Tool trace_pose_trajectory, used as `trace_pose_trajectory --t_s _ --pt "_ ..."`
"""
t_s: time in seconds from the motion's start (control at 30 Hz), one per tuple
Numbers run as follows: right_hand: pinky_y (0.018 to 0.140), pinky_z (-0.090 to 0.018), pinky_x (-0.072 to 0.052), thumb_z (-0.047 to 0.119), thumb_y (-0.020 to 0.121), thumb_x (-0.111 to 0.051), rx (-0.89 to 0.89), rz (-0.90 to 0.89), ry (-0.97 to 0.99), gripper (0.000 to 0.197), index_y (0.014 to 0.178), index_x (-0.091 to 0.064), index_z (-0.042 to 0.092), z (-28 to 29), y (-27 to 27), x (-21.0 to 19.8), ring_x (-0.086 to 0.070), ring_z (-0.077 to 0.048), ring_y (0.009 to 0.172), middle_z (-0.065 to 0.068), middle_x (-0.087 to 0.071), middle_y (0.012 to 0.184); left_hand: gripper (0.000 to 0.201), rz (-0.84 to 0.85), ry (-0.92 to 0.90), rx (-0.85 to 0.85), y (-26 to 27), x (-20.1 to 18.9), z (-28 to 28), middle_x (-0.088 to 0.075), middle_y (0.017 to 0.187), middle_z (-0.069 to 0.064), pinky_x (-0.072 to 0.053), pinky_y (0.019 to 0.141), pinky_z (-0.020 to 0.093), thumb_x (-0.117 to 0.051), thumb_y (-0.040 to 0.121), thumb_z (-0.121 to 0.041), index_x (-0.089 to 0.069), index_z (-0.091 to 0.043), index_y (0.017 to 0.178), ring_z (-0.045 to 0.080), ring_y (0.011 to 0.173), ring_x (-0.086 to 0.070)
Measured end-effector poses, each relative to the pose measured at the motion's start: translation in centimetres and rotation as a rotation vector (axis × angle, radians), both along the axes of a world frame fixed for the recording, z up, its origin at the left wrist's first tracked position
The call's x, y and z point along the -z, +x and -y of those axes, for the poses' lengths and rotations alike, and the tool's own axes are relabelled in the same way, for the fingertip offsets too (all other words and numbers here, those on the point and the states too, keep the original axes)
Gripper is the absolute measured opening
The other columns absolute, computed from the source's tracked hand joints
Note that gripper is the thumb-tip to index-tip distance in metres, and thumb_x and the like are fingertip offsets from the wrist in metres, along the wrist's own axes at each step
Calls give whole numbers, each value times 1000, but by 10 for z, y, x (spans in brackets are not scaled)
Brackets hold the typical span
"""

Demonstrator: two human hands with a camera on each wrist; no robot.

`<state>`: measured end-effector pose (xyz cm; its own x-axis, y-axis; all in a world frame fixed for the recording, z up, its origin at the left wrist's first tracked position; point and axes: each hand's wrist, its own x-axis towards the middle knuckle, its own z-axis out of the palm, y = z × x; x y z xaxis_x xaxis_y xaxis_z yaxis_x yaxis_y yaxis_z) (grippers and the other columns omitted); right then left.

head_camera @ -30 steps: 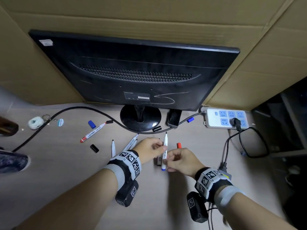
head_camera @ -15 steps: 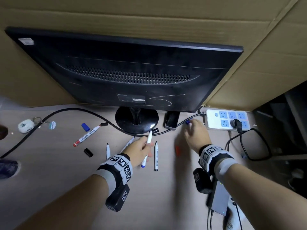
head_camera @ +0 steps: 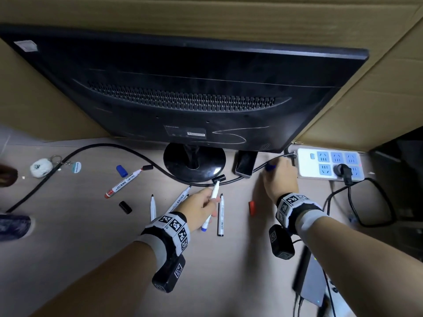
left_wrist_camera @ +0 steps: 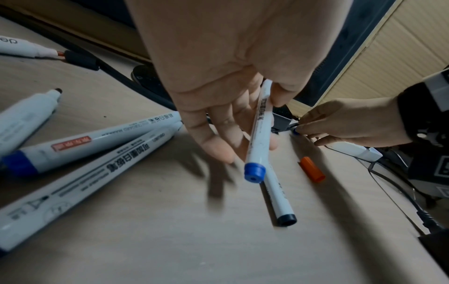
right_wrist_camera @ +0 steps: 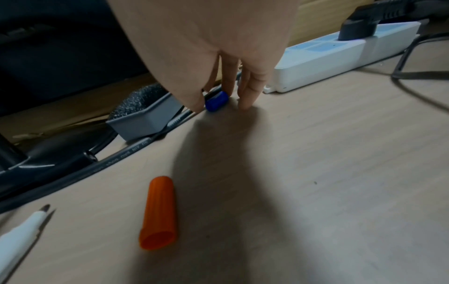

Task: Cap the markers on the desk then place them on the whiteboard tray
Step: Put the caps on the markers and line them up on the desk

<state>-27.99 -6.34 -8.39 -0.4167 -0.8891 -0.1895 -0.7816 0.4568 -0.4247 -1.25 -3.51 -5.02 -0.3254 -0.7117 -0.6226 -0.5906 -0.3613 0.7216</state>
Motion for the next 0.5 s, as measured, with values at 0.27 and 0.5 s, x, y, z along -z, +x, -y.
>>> trace_pose_trajectory --t_s 0.27,0.5 --pt "87 -35 -51 18 79 -71 1 56 30 27 106 -70 17 -13 -1 -1 -62 -37 97 -14 -62 106 18 36 12 29 0 -2 -1 -75 83 -3 -59 63 39 -49 102 -31 -65 -30 111 31 86 -74" --pt "85 -19 -39 15 80 -75 -154 127 166 20 99 -74 19 -44 -13 2 -60 -28 96 -11 -62 105 19 84 -56 76 -3 -14 -4 -61 70 -9 -59 68 40 -50 99 -42 -65 -34 106 28 73 -71"
